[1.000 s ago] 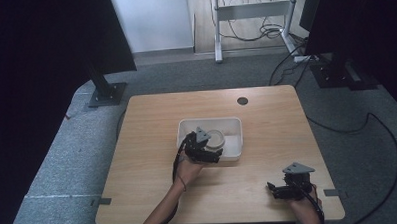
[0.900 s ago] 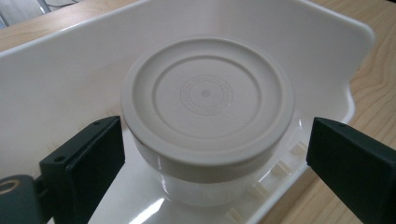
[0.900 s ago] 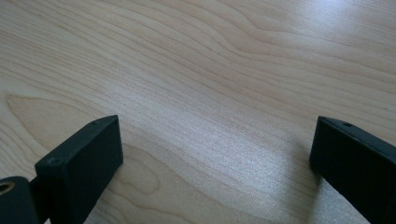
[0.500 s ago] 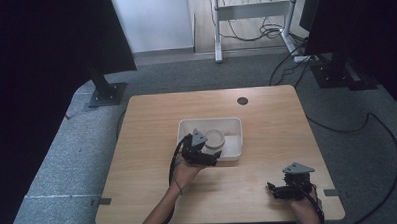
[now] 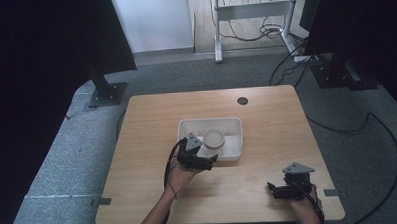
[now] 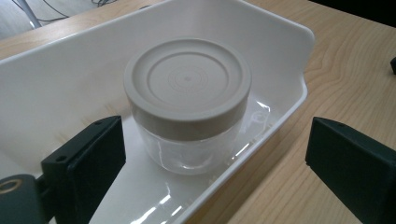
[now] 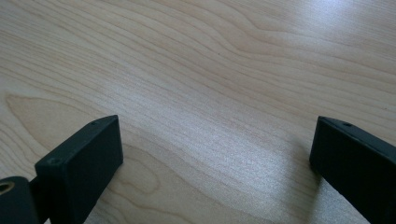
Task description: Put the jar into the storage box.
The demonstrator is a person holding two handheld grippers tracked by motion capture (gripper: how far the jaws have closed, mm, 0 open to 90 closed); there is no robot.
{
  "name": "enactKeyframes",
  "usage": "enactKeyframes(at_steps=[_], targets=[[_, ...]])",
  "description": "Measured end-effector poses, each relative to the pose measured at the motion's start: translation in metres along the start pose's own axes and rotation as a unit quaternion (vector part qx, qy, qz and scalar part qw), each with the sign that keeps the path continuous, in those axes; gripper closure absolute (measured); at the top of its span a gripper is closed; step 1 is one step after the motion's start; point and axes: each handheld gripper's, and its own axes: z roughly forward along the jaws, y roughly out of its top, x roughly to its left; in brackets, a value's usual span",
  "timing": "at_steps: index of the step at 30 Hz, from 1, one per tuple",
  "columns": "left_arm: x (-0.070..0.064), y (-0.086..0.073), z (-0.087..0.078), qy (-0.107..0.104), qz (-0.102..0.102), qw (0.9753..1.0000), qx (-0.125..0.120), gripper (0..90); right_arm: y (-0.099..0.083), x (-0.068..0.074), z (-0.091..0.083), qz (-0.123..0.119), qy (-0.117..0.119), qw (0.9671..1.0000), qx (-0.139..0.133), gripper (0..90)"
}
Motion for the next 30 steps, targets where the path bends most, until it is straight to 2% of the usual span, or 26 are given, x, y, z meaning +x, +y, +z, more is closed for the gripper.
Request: enactKeyframes(at_steps=[17, 30], targets=[[-0.003, -0.007, -0.020, -0.010, 0.002, 0.9999, -0.013, 4.8, 0.000, 0.000, 0.000, 0.000, 0.000, 1.0000, 0.000, 2.1], [0.003, -0.023, -0.034, -0.024, 0.003, 0.9996, -0.013, 4.8, 0.000, 0.000, 0.000, 0.001, -0.001, 1.0000, 0.000, 2.1]])
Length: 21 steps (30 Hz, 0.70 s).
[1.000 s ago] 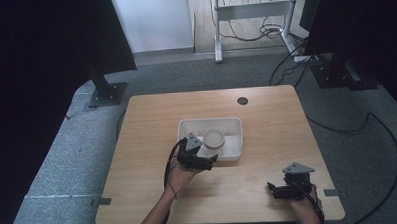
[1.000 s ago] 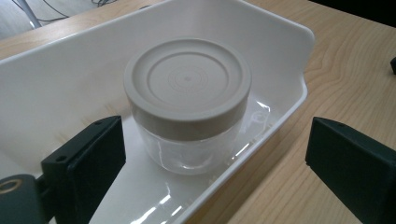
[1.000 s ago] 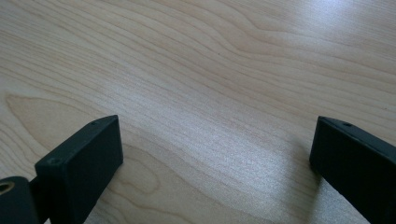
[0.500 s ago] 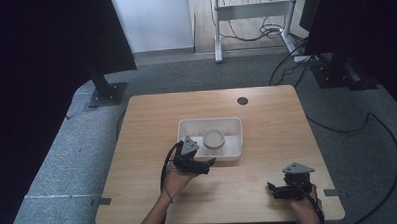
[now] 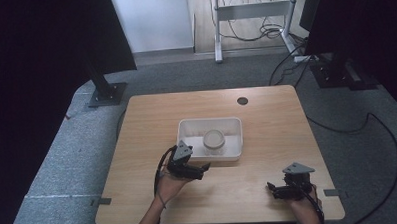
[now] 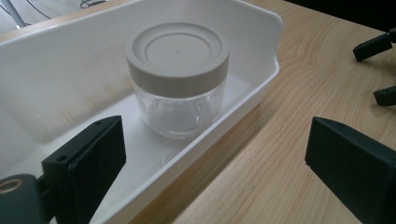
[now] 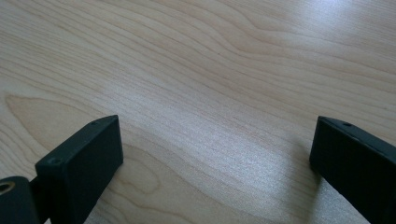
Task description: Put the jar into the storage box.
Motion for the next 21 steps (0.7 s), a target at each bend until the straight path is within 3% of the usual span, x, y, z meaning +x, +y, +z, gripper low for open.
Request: enactKeyframes(at_steps=[21], targets=[[0.006, -0.024, -0.027, 0.000, -0.004, 0.9999, -0.011, 4.8, 0.000, 0.000, 0.000, 0.001, -0.001, 1.0000, 0.000, 2.1]])
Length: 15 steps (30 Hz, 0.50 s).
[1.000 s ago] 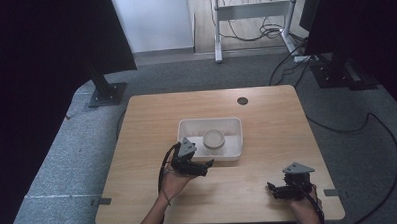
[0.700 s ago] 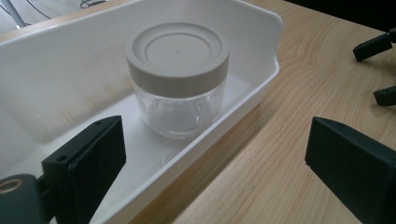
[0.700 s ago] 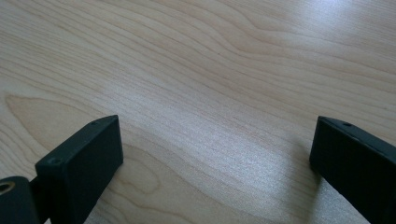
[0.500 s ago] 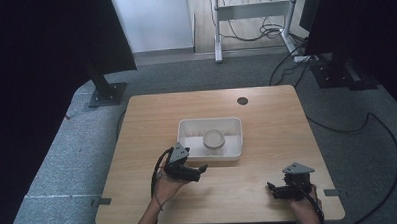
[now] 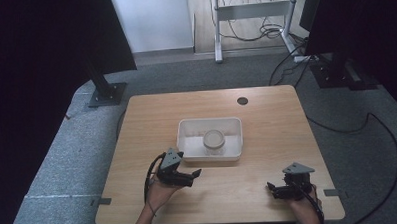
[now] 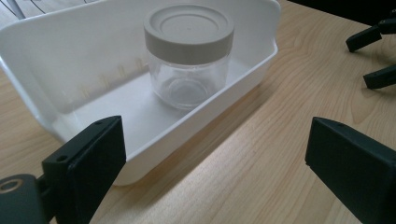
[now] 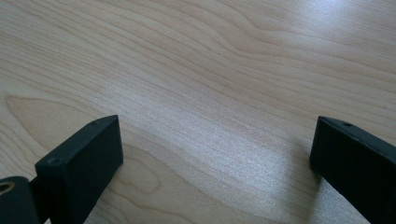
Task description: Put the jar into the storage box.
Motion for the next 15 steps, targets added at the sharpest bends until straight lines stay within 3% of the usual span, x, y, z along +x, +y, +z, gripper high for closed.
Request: enactKeyframes(at_steps=[15], targets=[[0.005, -0.024, -0.017, 0.017, -0.002, 0.9999, 0.002, 5.0, 0.000, 0.000, 0.000, 0.001, -0.001, 1.0000, 0.000, 2.1]])
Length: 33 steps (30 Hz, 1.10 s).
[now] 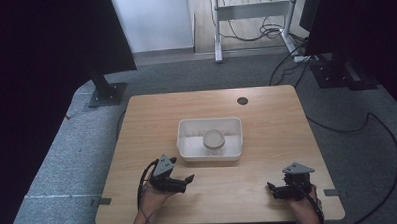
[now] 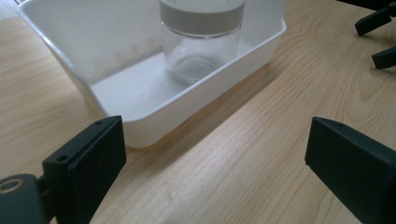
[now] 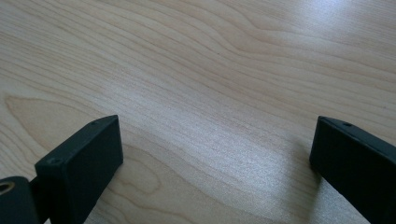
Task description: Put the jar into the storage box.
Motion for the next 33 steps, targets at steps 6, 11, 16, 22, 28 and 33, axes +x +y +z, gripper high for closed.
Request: enactKeyframes(at_steps=[6, 11, 16, 22, 28, 33], targets=[[0.003, -0.010, -0.006, 0.011, 0.001, 0.9999, 0.003, 5.0, 0.000, 0.000, 0.000, 0.000, 0.000, 1.0000, 0.000, 2.0], [0.005, -0.017, -0.010, 0.020, 0.002, 0.9998, 0.009, 5.0, 0.000, 0.000, 0.000, 0.000, 0.000, 1.0000, 0.000, 2.0], [0.007, -0.024, -0.013, 0.025, -0.002, 0.9996, 0.013, 4.9, 0.000, 0.000, 0.000, 0.000, -0.001, 1.0000, 0.000, 2.0], [0.012, -0.034, -0.017, 0.034, -0.007, 0.9991, 0.024, 4.9, 0.000, 0.000, 0.000, 0.001, -0.001, 1.0000, 0.000, 2.0], [0.017, -0.044, -0.020, 0.044, -0.018, 0.9982, 0.036, 5.0, 0.000, 0.000, 0.000, 0.001, -0.001, 1.0000, 0.000, 2.0], [0.020, -0.049, -0.020, 0.051, -0.021, 0.9973, 0.048, 5.1, 0.000, 0.000, 0.000, 0.001, -0.001, 1.0000, 0.000, 2.0]])
